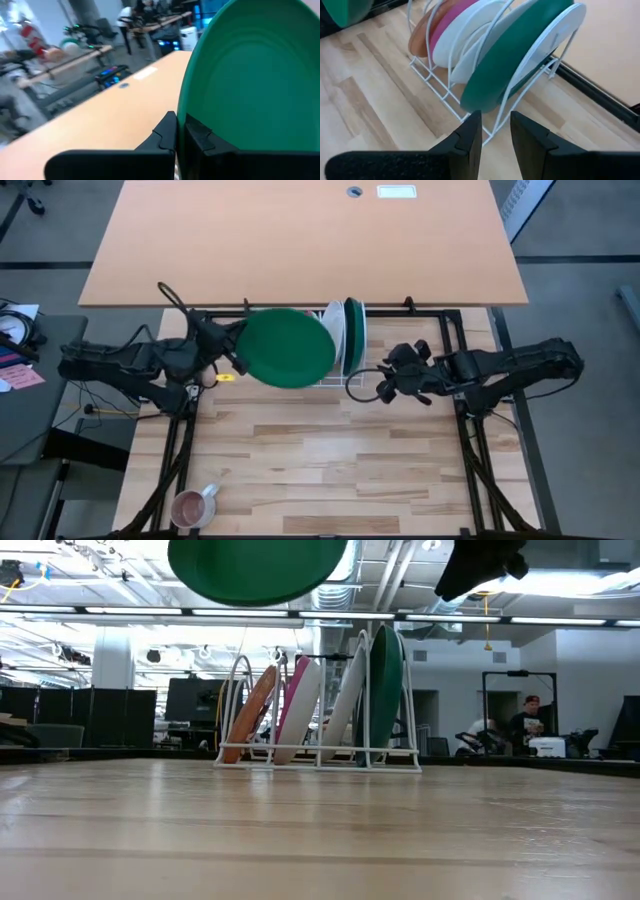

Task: Sort dishes
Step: Put the green plate in the dish rack

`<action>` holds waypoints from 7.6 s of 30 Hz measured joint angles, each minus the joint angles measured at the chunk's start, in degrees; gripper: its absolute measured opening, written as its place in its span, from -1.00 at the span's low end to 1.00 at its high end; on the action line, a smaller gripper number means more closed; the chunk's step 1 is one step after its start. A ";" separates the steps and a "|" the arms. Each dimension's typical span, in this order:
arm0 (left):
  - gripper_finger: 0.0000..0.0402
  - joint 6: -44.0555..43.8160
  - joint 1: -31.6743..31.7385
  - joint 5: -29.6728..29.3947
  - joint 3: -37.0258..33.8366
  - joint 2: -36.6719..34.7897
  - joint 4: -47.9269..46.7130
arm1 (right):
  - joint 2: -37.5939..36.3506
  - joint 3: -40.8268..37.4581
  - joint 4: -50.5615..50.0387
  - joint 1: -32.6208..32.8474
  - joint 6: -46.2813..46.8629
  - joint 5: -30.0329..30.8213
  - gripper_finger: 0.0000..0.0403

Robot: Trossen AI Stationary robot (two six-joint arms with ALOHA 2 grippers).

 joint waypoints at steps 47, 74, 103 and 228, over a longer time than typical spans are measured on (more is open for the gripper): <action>-1.00 -5.08 -8.35 21.53 -0.94 2.25 17.94 | -0.11 1.50 8.16 5.65 -1.10 -0.41 -0.46; -1.00 22.93 -9.83 22.95 -0.97 2.35 51.40 | -0.11 2.05 8.08 10.03 0.78 -7.16 -0.46; -1.00 42.49 -6.64 104.50 11.50 1.88 24.33 | 0.04 2.05 8.07 9.34 0.59 -6.45 -0.46; -1.00 6.05 3.30 20.77 13.00 13.64 -4.09 | 0.04 2.01 24.33 7.52 -9.94 4.60 -0.46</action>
